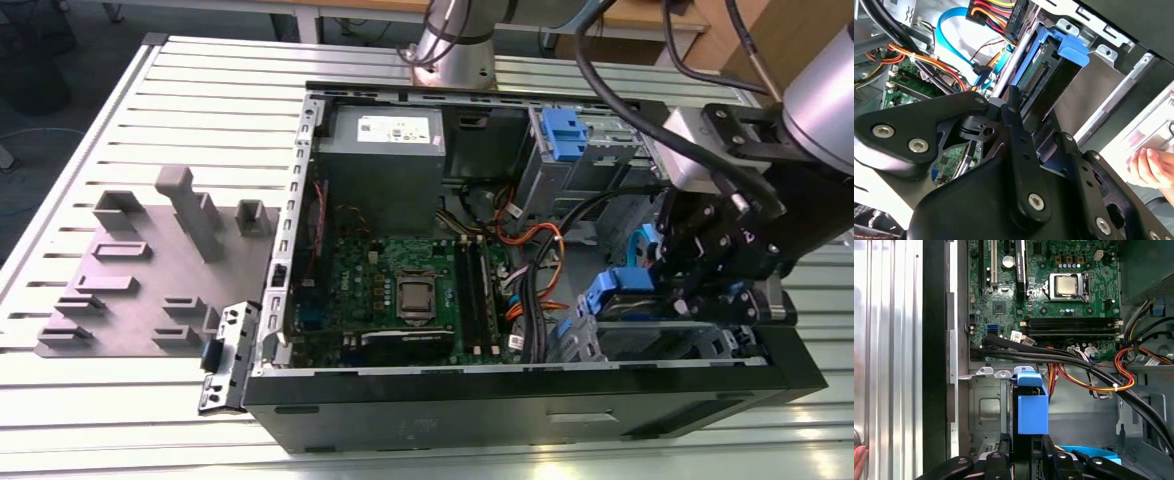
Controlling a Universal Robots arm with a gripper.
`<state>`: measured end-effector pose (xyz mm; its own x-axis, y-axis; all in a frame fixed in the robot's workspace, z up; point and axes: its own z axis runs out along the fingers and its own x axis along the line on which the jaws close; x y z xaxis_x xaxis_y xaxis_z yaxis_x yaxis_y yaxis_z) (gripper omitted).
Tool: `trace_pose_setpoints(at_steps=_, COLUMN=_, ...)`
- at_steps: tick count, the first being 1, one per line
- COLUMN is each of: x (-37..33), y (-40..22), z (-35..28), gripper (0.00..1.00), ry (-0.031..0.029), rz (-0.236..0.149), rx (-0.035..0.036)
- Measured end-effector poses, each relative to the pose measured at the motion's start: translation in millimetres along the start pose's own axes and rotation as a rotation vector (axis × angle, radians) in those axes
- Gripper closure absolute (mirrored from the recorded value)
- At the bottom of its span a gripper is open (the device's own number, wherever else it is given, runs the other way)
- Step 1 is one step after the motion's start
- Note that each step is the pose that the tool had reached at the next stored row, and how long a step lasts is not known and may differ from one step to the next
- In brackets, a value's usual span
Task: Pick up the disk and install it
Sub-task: 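Insert the disk into the insertion slot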
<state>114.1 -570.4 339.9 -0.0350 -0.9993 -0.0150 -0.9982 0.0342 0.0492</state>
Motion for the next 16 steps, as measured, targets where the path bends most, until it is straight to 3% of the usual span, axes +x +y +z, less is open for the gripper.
trace_pose_setpoints(at_steps=2, x=0.0, y=-0.2, z=3.0, gripper=0.65, ry=-0.0002, rz=0.0, rx=-0.0003)
trace_pose_setpoints(at_steps=8, x=0.0, y=-0.2, z=3.4, gripper=0.65, ry=0.0001, rz=0.0, rx=-0.0003)
trace_pose_setpoints(at_steps=10, x=0.1, y=-0.2, z=3.4, gripper=0.64, ry=0.0002, rz=0.0, rx=-0.0003)
trace_pose_setpoints(at_steps=11, x=0.1, y=-0.2, z=3.4, gripper=0.58, ry=0.0002, rz=0.0, rx=-0.0003)
trace_pose_setpoints(at_steps=14, x=0.0, y=-0.2, z=3.4, gripper=0.58, ry=0.0002, rz=0.0, rx=-0.0003)
trace_pose_setpoints(at_steps=16, x=0.0, y=0.3, z=4.1, gripper=0.58, ry=-0.0006, rz=-0.001, rx=0.0041)
